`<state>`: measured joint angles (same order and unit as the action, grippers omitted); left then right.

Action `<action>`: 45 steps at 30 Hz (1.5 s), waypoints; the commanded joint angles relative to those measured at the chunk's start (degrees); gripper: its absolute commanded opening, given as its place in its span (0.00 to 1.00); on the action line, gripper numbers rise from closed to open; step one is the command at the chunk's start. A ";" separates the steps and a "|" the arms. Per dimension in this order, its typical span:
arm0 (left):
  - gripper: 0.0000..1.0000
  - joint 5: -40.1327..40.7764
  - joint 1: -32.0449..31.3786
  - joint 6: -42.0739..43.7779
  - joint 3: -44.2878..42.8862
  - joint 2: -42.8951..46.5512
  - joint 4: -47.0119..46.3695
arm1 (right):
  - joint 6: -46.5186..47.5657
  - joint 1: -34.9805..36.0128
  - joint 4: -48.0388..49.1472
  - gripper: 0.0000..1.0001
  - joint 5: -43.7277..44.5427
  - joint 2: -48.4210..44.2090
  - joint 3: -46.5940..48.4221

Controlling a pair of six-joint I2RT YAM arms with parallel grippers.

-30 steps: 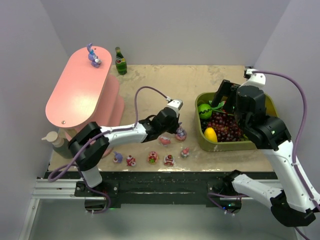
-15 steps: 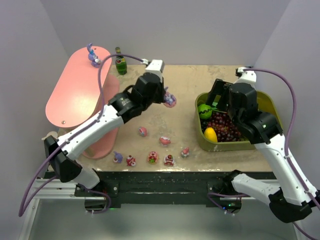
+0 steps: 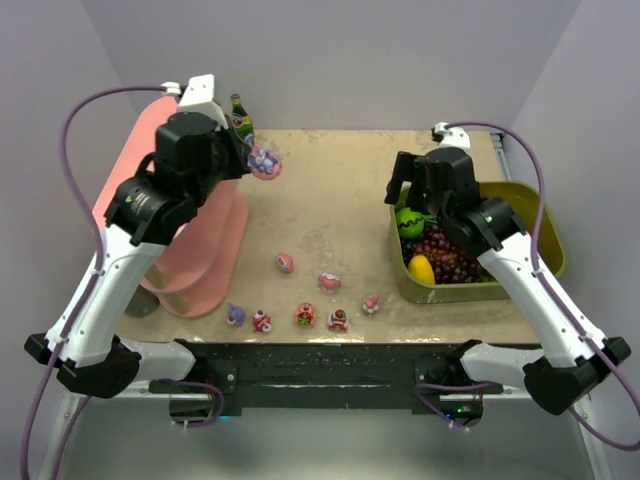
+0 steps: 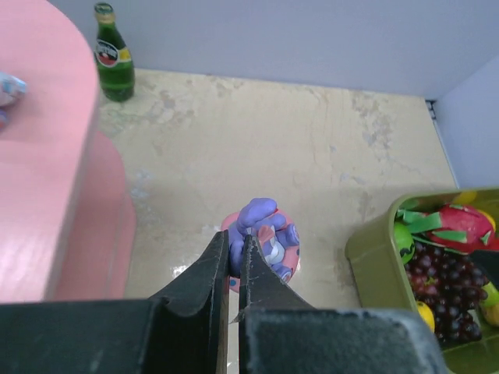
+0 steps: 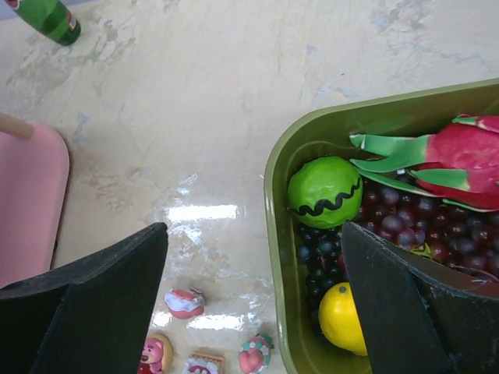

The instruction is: Place and organize the plastic toys onto the shelf

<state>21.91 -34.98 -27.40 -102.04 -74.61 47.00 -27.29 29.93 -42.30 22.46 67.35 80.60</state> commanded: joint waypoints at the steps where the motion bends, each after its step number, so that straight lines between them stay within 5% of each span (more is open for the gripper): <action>1: 0.00 -4.50 3.68 1.91 -5.09 2.45 -0.16 | 1.36 -0.23 2.75 0.95 -3.21 2.60 4.65; 13: 0.00 -12.67 19.23 5.07 -11.78 2.01 7.40 | 3.38 -0.23 4.60 0.95 -5.49 7.97 7.82; 25: 0.00 -8.99 25.04 7.44 -16.00 0.96 14.69 | 3.21 -0.23 6.09 0.95 -7.95 11.22 7.47; 45: 0.06 -18.12 37.52 13.16 -8.62 -0.19 11.18 | 1.80 -0.14 6.80 0.94 -12.53 14.21 6.50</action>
<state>8.14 -0.30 -18.22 -112.29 -75.48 58.19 -24.86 29.93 -37.41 11.14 82.13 86.67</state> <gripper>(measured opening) 0.072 0.941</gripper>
